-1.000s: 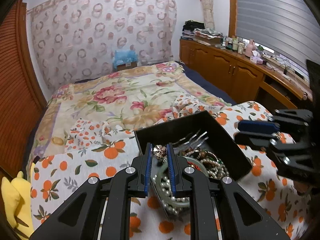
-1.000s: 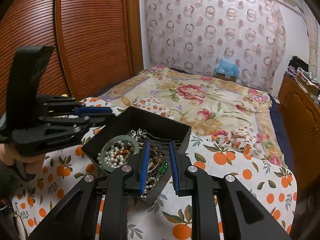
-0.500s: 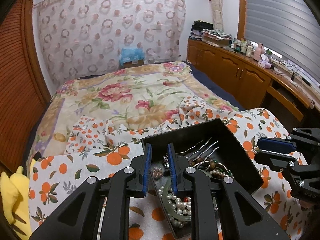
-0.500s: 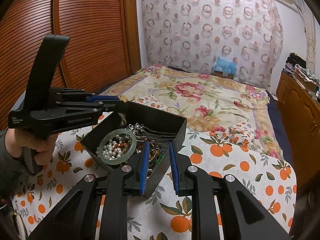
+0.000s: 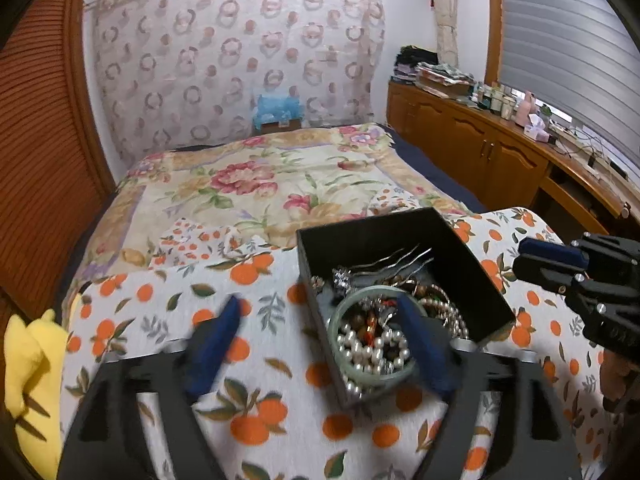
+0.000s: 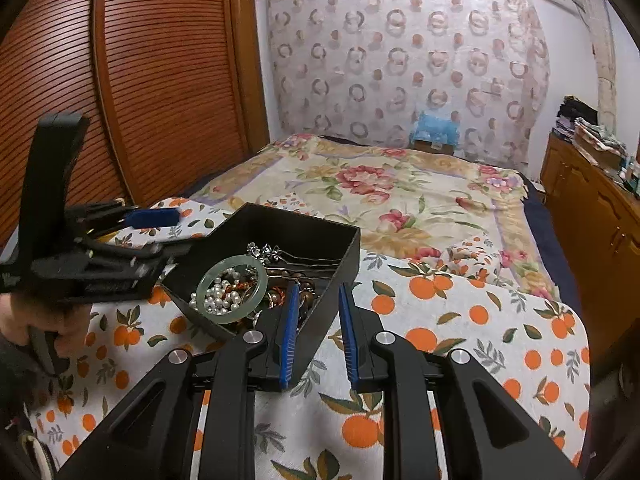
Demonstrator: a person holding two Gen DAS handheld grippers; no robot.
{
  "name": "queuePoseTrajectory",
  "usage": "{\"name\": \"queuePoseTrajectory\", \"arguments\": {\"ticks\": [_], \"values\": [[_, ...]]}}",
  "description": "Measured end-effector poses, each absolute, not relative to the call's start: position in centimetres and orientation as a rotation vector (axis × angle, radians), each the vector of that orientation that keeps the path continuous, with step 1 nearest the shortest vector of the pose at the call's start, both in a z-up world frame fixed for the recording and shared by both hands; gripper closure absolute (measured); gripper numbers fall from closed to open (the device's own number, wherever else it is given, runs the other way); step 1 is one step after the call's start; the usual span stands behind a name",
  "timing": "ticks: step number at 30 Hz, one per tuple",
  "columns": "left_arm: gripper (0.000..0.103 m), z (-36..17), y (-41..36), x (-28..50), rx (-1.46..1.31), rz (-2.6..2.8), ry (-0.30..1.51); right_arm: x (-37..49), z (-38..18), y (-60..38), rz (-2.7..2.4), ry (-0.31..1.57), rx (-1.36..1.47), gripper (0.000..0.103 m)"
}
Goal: Organize jewelry
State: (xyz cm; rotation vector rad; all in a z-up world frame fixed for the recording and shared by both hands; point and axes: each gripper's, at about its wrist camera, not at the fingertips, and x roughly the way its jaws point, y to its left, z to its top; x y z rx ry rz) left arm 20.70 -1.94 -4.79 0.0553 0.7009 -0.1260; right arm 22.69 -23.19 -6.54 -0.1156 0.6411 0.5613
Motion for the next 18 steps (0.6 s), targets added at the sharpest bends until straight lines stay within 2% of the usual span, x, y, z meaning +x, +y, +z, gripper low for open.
{"name": "queuePoseTrajectory", "arguments": {"ticks": [4,6,12,15,18], "values": [[0.009,-4.8,-1.7,18.9,0.039,-0.11,0.705,21.6,-6.3,-23.7,0.535,0.634,-0.091,0.051],[0.008,-4.8,-1.5,18.1,0.037,-0.1,0.703,21.0,-6.3,-24.0,0.516,0.628,-0.079,0.034],[0.008,-4.5,-1.3,15.4,0.039,-0.069,0.703,19.1,-6.2,-24.5,0.468,0.609,-0.041,0.008],[0.008,-4.0,-1.2,13.9,0.04,-0.058,0.689,18.1,-6.1,-24.5,0.445,0.599,-0.033,0.003],[0.008,-3.2,-1.2,12.2,0.025,-0.059,0.661,16.9,-5.7,-24.9,0.422,0.589,-0.024,0.003]]}}
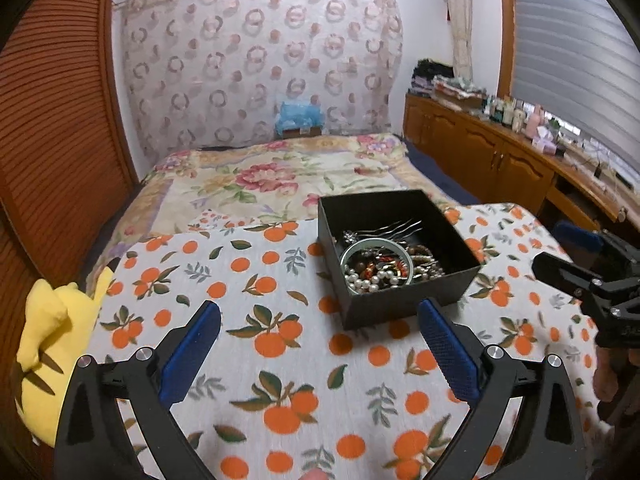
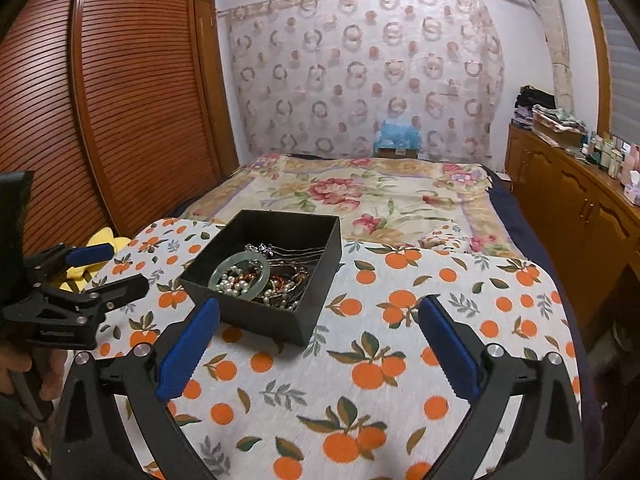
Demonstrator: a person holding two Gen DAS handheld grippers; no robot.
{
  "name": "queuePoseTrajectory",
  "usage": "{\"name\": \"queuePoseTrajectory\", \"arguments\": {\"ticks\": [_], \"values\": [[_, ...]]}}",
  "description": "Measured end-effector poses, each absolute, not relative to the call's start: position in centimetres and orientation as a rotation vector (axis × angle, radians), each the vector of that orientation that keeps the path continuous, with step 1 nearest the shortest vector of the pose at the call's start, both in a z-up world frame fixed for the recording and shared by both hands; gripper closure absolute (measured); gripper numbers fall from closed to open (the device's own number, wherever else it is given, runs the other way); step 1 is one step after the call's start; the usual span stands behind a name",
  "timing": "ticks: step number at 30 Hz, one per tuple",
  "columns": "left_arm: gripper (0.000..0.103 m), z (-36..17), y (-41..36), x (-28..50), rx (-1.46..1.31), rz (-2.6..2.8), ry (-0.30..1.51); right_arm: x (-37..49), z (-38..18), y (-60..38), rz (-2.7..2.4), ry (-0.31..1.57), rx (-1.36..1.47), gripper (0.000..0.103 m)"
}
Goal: Organize jewelry
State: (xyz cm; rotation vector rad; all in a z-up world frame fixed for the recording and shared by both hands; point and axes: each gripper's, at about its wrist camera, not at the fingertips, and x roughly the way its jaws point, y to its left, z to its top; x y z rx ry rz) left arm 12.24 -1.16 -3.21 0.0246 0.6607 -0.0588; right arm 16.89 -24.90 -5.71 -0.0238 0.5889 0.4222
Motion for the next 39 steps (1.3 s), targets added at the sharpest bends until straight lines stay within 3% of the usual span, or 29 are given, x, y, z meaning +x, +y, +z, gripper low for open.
{"name": "queuePoseTrajectory", "arguments": {"ticks": [18,39], "values": [[0.008,0.4,-1.9,4.6,-0.001,-0.051,0.544,9.0,-2.3,-26.7,0.393,0.46,0.045,0.003],[0.008,1.0,-2.0,4.0,-0.005,-0.048,0.528,8.5,-1.9,-26.5,0.382,0.45,0.039,0.003]]}}
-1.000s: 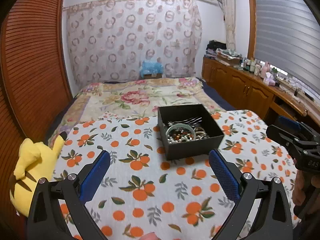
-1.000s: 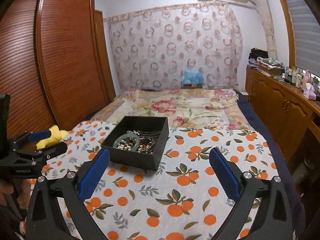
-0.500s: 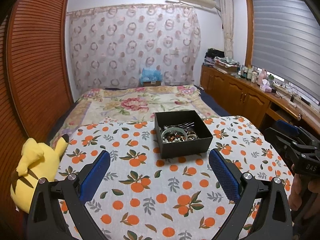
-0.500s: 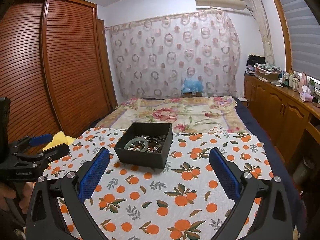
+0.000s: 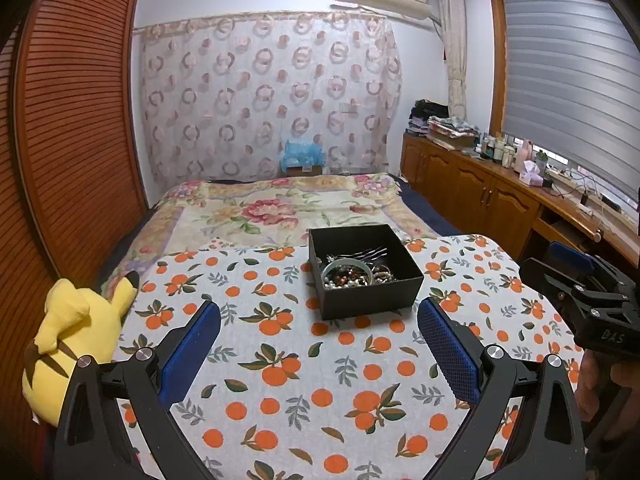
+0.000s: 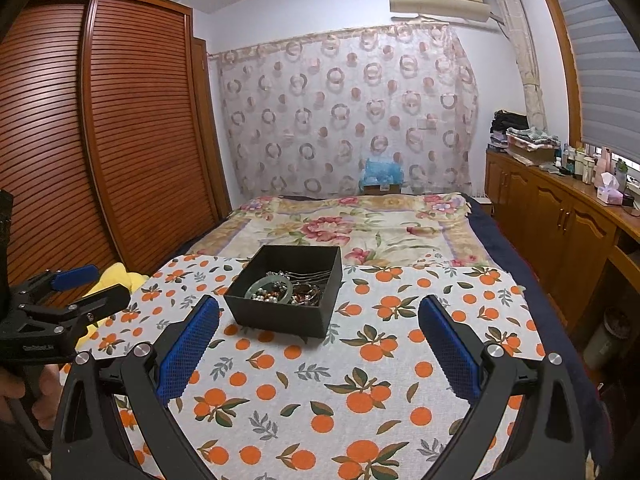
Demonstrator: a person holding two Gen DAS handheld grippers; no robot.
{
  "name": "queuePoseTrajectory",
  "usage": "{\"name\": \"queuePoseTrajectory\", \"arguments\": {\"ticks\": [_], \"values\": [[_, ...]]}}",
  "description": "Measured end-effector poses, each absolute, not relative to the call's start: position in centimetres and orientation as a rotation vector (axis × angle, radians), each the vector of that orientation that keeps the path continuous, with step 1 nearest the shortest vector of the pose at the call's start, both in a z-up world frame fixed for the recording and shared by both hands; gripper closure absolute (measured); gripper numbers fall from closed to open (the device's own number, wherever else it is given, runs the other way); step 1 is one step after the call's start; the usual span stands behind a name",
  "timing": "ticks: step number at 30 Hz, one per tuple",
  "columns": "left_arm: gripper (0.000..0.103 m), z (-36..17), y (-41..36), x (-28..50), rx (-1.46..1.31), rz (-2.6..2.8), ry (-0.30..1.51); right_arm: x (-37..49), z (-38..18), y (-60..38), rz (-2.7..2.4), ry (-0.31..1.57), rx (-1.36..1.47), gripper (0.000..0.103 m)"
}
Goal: Organize jewelry
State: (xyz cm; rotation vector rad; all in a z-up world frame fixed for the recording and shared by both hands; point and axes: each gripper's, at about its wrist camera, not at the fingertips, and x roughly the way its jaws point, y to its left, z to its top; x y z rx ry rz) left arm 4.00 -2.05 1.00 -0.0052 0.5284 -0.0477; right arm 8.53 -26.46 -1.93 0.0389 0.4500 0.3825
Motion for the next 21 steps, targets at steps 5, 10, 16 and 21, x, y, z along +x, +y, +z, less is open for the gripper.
{"name": "queuePoseTrajectory", "arguments": {"ticks": [5,10,16,21], "values": [[0.008,0.99,-2.05,4.0,-0.005,-0.047,0.527,8.53,-1.94,-26.44,0.383,0.449,0.038,0.003],[0.008,1.1,-2.07,3.91,-0.006,-0.047,0.526,8.55,-2.0,-26.48,0.384,0.451,0.04,0.003],[0.008,1.2,-2.08,3.88,-0.007,-0.047,0.523,8.57,-1.99,-26.49,0.383,0.451,0.039,0.003],[0.008,1.19,-2.08,3.87,-0.008,-0.047,0.522,8.55,-1.97,-26.45,0.384,0.451,0.039,0.003]]}}
